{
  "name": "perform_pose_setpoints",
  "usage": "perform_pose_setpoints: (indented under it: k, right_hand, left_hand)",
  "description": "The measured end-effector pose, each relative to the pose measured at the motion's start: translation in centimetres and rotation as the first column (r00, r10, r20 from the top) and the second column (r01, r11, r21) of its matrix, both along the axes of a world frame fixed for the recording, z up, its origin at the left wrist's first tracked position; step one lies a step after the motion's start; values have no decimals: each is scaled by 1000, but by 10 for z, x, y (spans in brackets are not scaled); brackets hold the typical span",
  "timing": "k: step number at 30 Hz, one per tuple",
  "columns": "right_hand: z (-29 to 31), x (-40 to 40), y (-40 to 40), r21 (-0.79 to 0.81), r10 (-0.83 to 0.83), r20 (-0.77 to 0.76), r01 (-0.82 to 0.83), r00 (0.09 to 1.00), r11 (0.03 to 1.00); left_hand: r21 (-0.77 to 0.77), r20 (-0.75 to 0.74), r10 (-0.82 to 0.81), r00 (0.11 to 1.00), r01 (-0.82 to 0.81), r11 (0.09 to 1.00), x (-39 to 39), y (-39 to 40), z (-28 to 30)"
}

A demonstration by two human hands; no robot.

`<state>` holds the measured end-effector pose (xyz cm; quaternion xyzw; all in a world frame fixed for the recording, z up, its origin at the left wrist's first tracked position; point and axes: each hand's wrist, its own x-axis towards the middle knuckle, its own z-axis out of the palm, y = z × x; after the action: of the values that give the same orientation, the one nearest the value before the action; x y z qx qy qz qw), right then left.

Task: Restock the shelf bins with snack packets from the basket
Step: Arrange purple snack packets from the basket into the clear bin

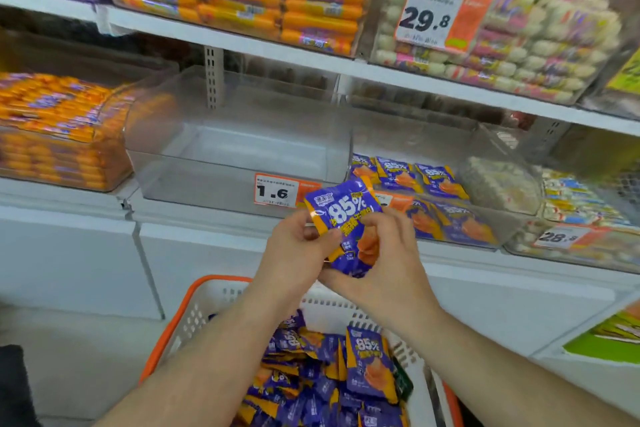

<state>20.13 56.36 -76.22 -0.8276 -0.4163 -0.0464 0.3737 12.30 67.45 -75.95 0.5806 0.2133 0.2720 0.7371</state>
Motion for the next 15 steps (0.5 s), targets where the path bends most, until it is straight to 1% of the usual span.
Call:
perform_pose_setpoints:
  k: [2, 3, 4, 5, 7, 8, 9, 10, 11, 12, 13, 15]
  right_hand:
    - [9, 10, 3, 51, -48, 20, 46, 999, 998]
    - [16, 17, 4, 90, -72, -5, 73, 997, 993]
    - [23, 27, 4, 132, -100, -48, 106, 994, 986]
    - [30, 38, 4, 172, -126, -96, 141, 987, 975]
    - [43, 65, 6, 218, -175, -195, 217, 965, 952]
    - [50, 78, 7, 219, -200, -237, 253, 951, 942]
    - [57, 92, 10, 199, -223, -279, 283, 934, 938]
    - [62, 105, 15, 170, -237, -323, 302, 916, 938]
    - [66, 118, 21, 134, -252, -364, 318, 897, 939]
    - [68, 132, 29, 95, -266, -392, 326, 881, 940]
    - [68, 147, 38, 55, -280, -407, 329, 869, 943]
    - [65, 172, 58, -31, -303, -423, 321, 854, 947]
  left_hand:
    - [57, 1, -34, 999, 33, 998, 13, 1, 15]
    - [111, 4, -33, 999, 33, 993, 21, 4, 21]
    - [202, 8, 2, 1000, -4, 979, 29, 11, 26]
    - [319, 23, 71, 997, -75, 945, 39, 21, 32]
    - [531, 41, 224, 974, -211, 821, 59, 47, 43]
    - [616, 8, 264, 965, -212, 758, 69, 61, 50]
    - [688, -62, 283, 957, -164, 707, 80, 73, 57]
    - [735, -151, 279, 948, -81, 673, 91, 82, 62]
    - [753, -235, 258, 937, 7, 659, 103, 90, 64]
    - [746, -288, 228, 930, 69, 662, 114, 94, 67]
    - [718, -325, 194, 926, 108, 687, 125, 98, 64]
    - [589, -384, 108, 917, 153, 794, 138, 101, 57]
